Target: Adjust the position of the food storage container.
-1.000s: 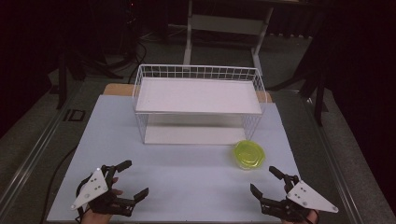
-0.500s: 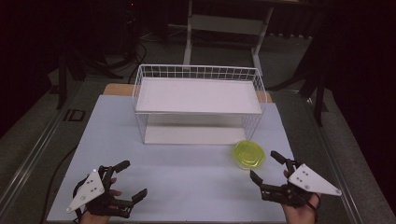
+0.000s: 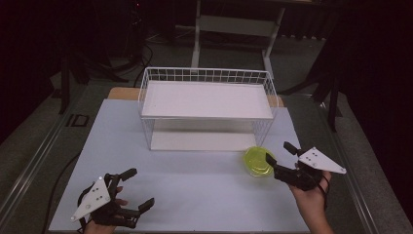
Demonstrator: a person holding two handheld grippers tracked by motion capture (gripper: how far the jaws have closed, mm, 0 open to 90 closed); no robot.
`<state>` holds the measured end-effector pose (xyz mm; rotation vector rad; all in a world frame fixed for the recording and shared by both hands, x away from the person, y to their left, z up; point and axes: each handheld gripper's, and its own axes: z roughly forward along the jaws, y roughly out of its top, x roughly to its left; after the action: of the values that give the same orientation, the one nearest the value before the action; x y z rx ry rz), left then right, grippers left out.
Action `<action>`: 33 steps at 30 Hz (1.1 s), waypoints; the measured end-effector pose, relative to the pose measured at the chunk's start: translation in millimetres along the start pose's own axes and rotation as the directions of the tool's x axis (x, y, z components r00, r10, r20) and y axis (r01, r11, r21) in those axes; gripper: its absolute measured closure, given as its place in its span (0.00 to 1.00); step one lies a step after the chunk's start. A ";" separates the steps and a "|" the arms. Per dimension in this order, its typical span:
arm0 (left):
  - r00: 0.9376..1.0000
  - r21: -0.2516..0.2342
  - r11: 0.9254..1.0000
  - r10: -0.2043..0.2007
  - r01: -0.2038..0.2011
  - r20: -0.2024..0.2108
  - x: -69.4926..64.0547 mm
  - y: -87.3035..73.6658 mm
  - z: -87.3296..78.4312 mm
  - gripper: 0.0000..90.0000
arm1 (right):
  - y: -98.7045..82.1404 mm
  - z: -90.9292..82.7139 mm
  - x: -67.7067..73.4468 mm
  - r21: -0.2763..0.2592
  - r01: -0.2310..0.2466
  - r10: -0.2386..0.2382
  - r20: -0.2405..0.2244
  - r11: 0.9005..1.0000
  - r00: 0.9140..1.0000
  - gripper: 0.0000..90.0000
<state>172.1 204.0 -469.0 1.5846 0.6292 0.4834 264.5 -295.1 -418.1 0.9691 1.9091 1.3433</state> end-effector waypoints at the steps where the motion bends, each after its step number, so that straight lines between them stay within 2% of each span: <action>1: 1.000 -0.001 1.000 -0.001 0.001 -0.001 0.3 -0.3 0.1 0.02 | -1.1 3.2 -4.4 0.009 -0.001 0.001 0.011 1.000 1.000 0.29; 4: 1.000 0.001 1.000 -0.001 0.001 -0.001 0.8 -0.6 0.1 0.02 | -4.6 10.1 -14.4 0.023 -0.012 0.011 0.032 1.000 0.999 0.35; 6: 1.000 0.001 1.000 -0.002 0.002 0.001 0.9 -0.6 0.1 0.02 | -8.1 15.1 -21.3 0.039 -0.002 0.000 0.042 0.999 0.999 0.42; 7: 1.000 0.001 1.000 -0.002 0.002 0.001 0.9 -0.6 0.1 0.02 | -8.1 15.1 -21.3 0.039 -0.002 0.000 0.042 0.999 0.999 0.42; 8: 1.000 0.004 1.000 0.003 -0.003 0.000 0.7 -0.6 0.1 0.02 | -12.6 19.5 -27.8 0.054 0.002 -0.005 0.057 0.999 0.998 0.53; 13: 1.000 0.007 1.000 0.003 -0.003 0.002 0.3 -1.1 0.8 0.02 | -22.1 28.4 -42.5 0.114 -0.013 0.005 0.073 0.993 0.997 0.72; 19: 1.000 0.006 1.000 -0.002 0.002 0.003 0.1 -1.4 1.4 0.02 | -37.1 35.5 -54.5 0.190 -0.034 0.016 0.093 0.981 0.996 1.00; 22: 1.000 0.007 1.000 -0.001 0.001 0.003 0.0 -1.4 1.7 0.02 | -44.9 39.7 -59.3 0.217 -0.055 0.035 0.097 0.975 0.995 1.00; 25: 1.000 0.008 1.000 0.002 -0.003 0.004 -0.5 -1.4 1.6 0.02 | -56.5 46.7 -60.8 0.274 -0.070 0.045 0.098 0.959 0.994 1.00; 26: 1.000 0.008 1.000 0.002 -0.003 0.004 -0.5 -1.4 1.6 0.02 | -56.5 46.7 -60.8 0.274 -0.070 0.045 0.098 0.959 0.994 1.00; 27: 1.000 0.008 1.000 0.001 -0.001 0.005 -0.4 -1.5 1.7 0.02 | -60.8 49.0 -61.2 0.288 -0.074 0.048 0.098 0.955 0.994 1.00; 28: 1.000 0.008 1.000 0.000 0.000 0.004 -0.3 -1.5 1.8 0.02 | -68.9 52.4 -62.2 0.311 -0.095 0.068 0.099 0.946 0.993 1.00; 33: 1.000 0.007 1.000 -0.003 0.003 0.002 0.2 -1.8 1.6 0.02 | -85.0 55.1 -67.0 0.335 -0.146 0.122 0.091 0.931 0.988 1.00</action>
<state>173.1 203.0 -471.0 1.5905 0.6319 0.4779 327.0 -341.5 -511.3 1.3185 2.0952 1.0518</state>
